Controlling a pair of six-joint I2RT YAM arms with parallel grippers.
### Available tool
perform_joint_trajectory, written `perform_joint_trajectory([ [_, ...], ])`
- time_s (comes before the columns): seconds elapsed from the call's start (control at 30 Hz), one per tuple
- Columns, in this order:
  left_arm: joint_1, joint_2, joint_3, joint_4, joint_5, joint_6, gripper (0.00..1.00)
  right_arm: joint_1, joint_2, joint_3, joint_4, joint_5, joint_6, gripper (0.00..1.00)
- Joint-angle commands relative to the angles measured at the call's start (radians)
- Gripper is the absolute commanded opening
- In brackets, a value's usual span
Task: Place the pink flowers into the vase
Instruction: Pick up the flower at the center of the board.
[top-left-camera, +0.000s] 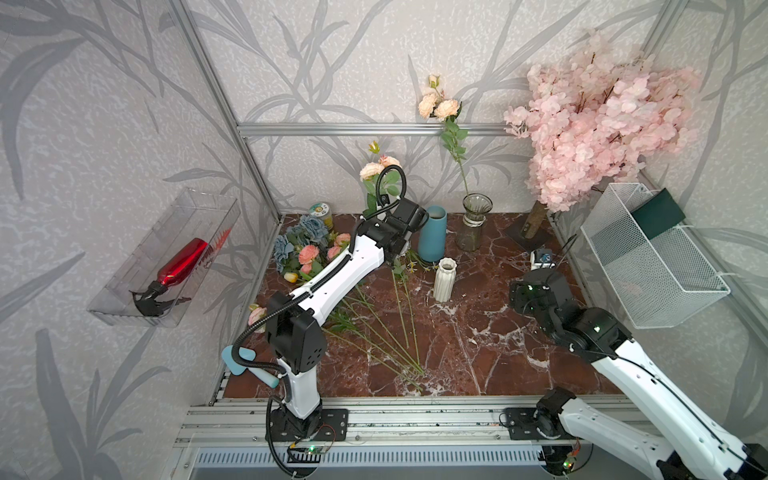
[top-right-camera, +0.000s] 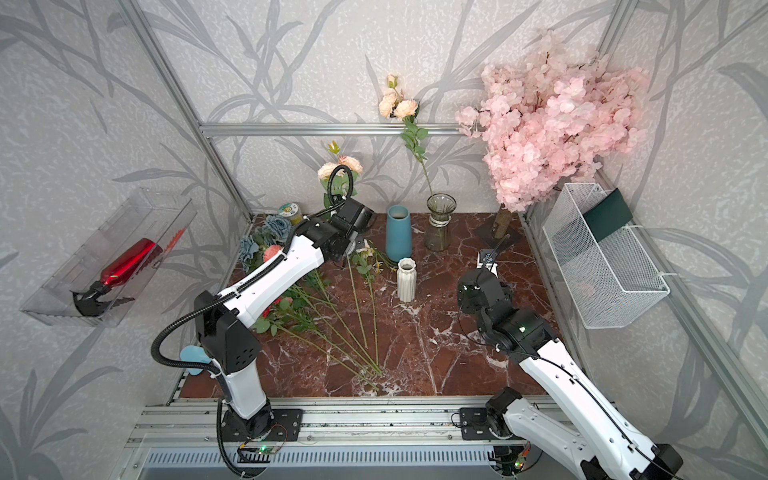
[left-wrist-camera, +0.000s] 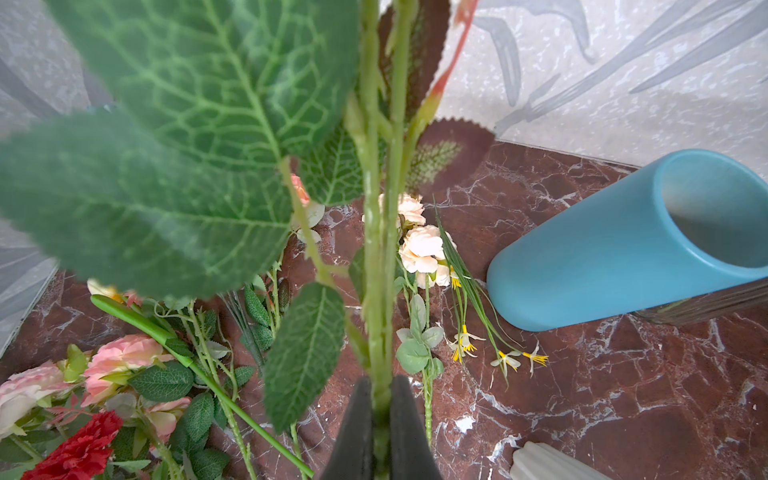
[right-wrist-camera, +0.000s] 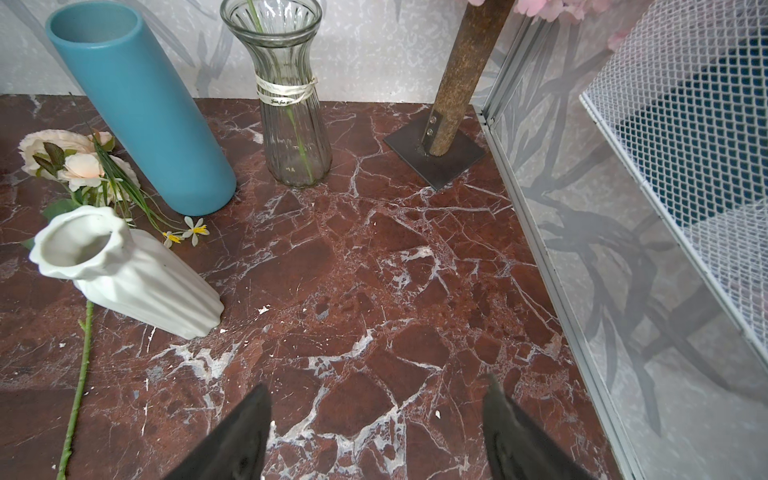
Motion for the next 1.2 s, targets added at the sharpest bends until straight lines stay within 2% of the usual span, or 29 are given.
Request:
perform_joint_trajectory([
  [0.0, -0.005, -0.064, 0.008, 0.003, -0.06, 0.0, 0.0, -0.002, -0.022, -0.011, 0.005, 0.0, 0.005, 0.79],
  [0.1, -0.012, -0.057, 0.114, -0.02, -0.084, 0.061, 0.0, -0.002, -0.024, -0.018, 0.011, 0.014, -0.001, 0.79],
  [0.2, -0.019, -0.017, 0.289, -0.068, -0.111, 0.124, 0.0, -0.008, -0.008, -0.034, 0.018, 0.025, -0.001, 0.79],
  [0.3, -0.035, 0.0, 0.371, -0.016, -0.15, 0.196, 0.0, -0.014, 0.014, -0.043, 0.023, 0.014, 0.023, 0.79],
  [0.43, -0.038, 0.023, 0.421, 0.075, -0.123, 0.251, 0.0, -0.017, 0.018, -0.057, 0.026, 0.014, 0.056, 0.79],
  [0.7, -0.04, 0.185, 0.736, 0.109, -0.07, 0.302, 0.0, -0.062, 0.008, -0.098, 0.038, -0.002, 0.109, 0.79],
  [0.97, -0.04, 0.228, 0.736, 0.35, -0.022, 0.303, 0.0, -0.067, 0.023, -0.12, 0.07, -0.017, 0.122, 0.79],
  [1.17, -0.04, 0.208, 0.65, 0.532, -0.01, 0.28, 0.0, -0.069, 0.045, -0.129, 0.11, -0.035, 0.109, 0.79],
])
